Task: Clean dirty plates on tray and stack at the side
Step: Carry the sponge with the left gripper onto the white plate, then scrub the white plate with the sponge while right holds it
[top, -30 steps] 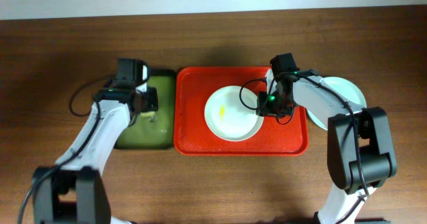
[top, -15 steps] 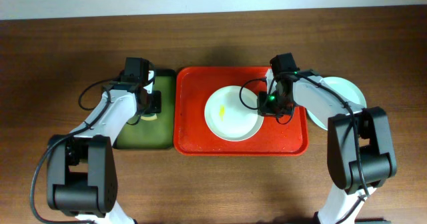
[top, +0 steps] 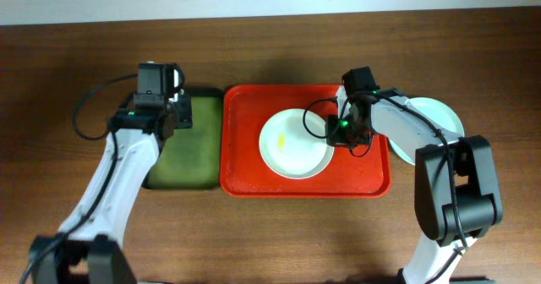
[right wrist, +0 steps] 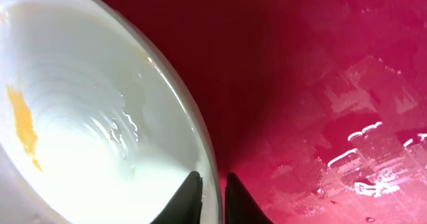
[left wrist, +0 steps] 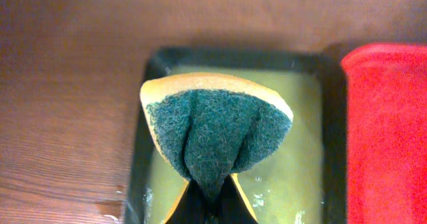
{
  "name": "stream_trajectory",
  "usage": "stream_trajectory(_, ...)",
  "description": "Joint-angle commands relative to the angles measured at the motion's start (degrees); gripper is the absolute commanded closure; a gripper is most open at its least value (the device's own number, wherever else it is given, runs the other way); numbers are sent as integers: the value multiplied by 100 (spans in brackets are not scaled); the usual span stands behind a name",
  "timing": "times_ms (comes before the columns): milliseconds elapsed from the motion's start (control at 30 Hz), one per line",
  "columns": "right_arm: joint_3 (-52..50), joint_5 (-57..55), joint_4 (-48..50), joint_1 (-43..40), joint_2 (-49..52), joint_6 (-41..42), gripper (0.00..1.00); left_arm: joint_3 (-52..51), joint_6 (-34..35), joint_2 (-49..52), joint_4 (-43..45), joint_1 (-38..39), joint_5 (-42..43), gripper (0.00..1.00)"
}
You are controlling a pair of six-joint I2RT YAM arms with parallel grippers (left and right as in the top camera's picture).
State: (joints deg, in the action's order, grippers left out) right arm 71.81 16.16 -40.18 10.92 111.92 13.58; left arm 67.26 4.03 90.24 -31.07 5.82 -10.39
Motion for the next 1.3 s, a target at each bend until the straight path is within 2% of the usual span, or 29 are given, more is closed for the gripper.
stream_trajectory(0, -42, 22, -4, 68, 0, 295, 96, 118, -68, -487, -273, -35, 52, 100)
stream_trajectory(200, -39, 57, 168, 439, 0, 796, 96, 254, 173, -334, -887, -55, 503, 100)
stream_trajectory(233, -39, 57, 166, 439, 0, 796, 96, 525, 238, -160, -1220, -136, 505, 100)
stream_trajectory(300, -39, 81, 166, 444, 0, 822, 96, 1814, 251, 800, -2398, -444, 975, 100)
stream_trajectory(367, -39, 83, 166, 446, 0, 957, 96, 2328, 208, 1471, -2815, -448, 1043, 100)
stream_trajectory(467, -39, 149, 96, 446, 0, 1095, 96, 2328, 210, 2035, -2771, -444, 1150, 100)
stream_trajectory(533, -42, 181, 96, 446, 0, 1095, 96, 2328, 210, 2044, -2645, -444, 1475, 100)
stream_trajectory(633, -39, 317, 55, 446, 0, 1095, 96, 2328, 214, 2044, -2645, -341, 1475, 100)
stream_trajectory(833, -42, 610, 85, 520, 0, 1091, 96, 2328, 428, 2044, -2371, 898, 1561, 100)
stream_trajectory(900, -42, -122, 238, 874, 0, 1071, 96, 2321, 428, 2046, -2369, 1344, 1722, 100)
stream_trajectory(967, -42, -254, 319, 1051, 0, 1073, 96, 2319, 442, 2046, -2367, 1587, 1816, 100)
stream_trajectory(1033, -42, -284, 339, 1082, 0, 1078, 96, 2236, 728, 2046, -2352, 1668, 1814, 100)
stream_trajectory(1133, -42, -291, 310, 1088, 0, 1097, 96, 2059, 734, 2190, -2124, 1679, 1814, 100)
stream_trajectory(1200, -42, -293, 229, 1078, 0, 1646, 96, 2059, 931, 2503, -2026, 1679, 1814, 100)
stream_trajectory(1267, -42, -293, 205, 1084, 0, 1696, 96, 2057, 970, 2697, -1976, 1681, 1814, 100)
